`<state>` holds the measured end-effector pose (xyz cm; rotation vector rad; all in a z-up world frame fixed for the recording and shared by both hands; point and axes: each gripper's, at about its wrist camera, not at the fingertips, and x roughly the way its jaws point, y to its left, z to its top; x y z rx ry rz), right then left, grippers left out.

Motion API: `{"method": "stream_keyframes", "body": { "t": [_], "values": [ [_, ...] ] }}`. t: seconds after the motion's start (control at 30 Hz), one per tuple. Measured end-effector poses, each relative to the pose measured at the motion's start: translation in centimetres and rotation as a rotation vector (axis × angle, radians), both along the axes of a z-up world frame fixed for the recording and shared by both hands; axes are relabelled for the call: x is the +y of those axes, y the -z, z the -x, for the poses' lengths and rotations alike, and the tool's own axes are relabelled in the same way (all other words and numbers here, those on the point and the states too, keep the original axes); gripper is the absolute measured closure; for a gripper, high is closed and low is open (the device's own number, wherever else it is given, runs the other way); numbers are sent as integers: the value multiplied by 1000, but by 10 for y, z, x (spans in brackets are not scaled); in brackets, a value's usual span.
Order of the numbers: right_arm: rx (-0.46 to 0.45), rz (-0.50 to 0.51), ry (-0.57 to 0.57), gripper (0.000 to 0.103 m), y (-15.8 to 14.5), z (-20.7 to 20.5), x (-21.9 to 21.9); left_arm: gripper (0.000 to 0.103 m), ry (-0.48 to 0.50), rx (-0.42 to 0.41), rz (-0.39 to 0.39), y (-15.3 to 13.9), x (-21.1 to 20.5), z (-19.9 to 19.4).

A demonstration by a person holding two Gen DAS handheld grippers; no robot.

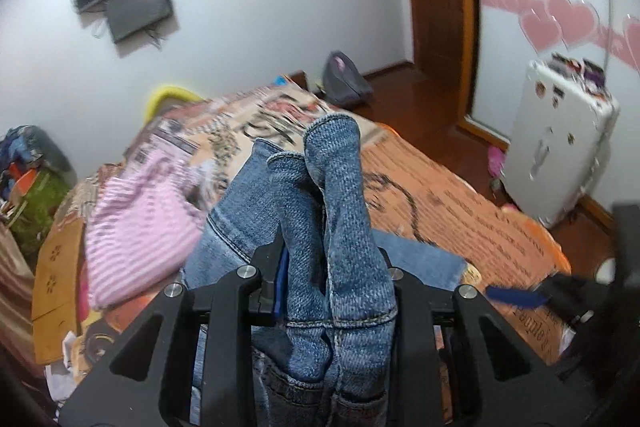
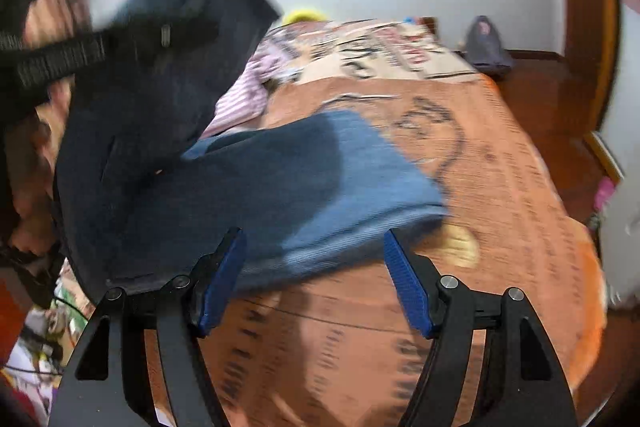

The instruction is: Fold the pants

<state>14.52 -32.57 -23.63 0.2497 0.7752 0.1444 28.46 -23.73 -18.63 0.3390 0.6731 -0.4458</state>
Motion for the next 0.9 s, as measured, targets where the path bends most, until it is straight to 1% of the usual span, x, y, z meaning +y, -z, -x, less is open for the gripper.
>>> {"method": "stream_keyframes", "body": {
  "t": [0.07, 0.1, 0.17, 0.33, 0.4, 0.43, 0.5, 0.57, 0.7, 0.9],
  "values": [
    [3, 3, 54, 35, 0, 11, -17, 77, 13, 34, -19, 13, -11, -4],
    [7, 0, 75, 35, 1, 17, -23, 77, 23, 65, -44, 25, -19, -6],
    [17, -6, 109, 35, 3, 25, -34, 76, 35, 97, -73, 38, -27, -7],
    [36, -29, 160, 35, 7, 40, -49, 75, 46, 190, -149, 74, -44, -11],
    [40, -32, 166, 35, 9, 45, -49, 73, 52, 196, -191, 81, -50, -10],
    [42, -34, 166, 35, 9, 46, -49, 70, 56, 188, -213, 83, -53, -8],
    [41, -37, 164, 35, 7, 50, -48, 70, 60, 176, -235, 84, -55, -5],
    [39, -37, 164, 35, 7, 49, -49, 70, 58, 183, -234, 82, -54, -3],
    [24, -27, 163, 35, 1, 53, -47, 70, 54, 230, -187, 73, -46, -8],
    [13, -26, 175, 35, -4, 55, -49, 70, 54, 245, -153, 63, -39, -4]
  ]
}}
